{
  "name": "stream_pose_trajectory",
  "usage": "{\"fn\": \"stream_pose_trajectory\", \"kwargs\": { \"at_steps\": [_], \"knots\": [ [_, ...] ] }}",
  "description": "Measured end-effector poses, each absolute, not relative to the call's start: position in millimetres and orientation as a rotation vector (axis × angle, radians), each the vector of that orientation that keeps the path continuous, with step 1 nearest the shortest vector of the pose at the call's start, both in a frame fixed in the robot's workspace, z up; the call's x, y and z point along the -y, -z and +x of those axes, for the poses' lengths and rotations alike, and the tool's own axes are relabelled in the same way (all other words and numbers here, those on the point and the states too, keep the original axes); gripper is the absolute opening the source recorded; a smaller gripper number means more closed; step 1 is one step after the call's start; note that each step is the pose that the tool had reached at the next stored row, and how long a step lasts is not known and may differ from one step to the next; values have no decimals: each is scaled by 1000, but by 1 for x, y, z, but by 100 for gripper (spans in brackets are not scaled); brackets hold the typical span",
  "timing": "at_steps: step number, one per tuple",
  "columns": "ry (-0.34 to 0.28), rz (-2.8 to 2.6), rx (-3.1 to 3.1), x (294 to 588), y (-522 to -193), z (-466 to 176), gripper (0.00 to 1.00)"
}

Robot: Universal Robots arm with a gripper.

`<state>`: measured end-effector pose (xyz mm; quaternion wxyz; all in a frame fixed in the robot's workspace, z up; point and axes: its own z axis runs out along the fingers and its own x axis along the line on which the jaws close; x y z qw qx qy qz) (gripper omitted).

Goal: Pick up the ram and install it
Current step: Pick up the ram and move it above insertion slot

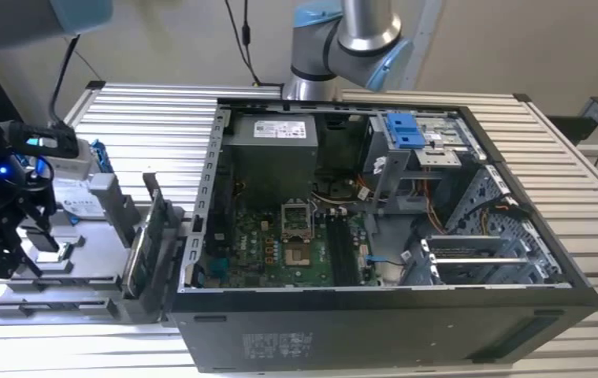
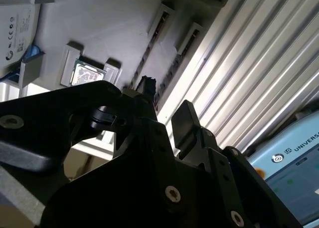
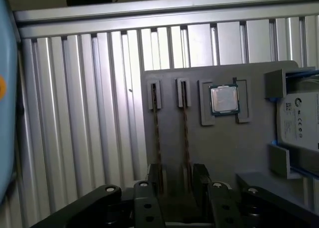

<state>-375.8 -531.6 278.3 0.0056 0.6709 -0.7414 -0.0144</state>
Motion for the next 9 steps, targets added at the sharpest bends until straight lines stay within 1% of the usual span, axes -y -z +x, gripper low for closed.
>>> {"fn": "stream_pose_trajectory", "kwargs": {
  "at_steps": [9],
  "knots": [
    [45,2100,2321,532,-268,-377,42]
  ]
}}
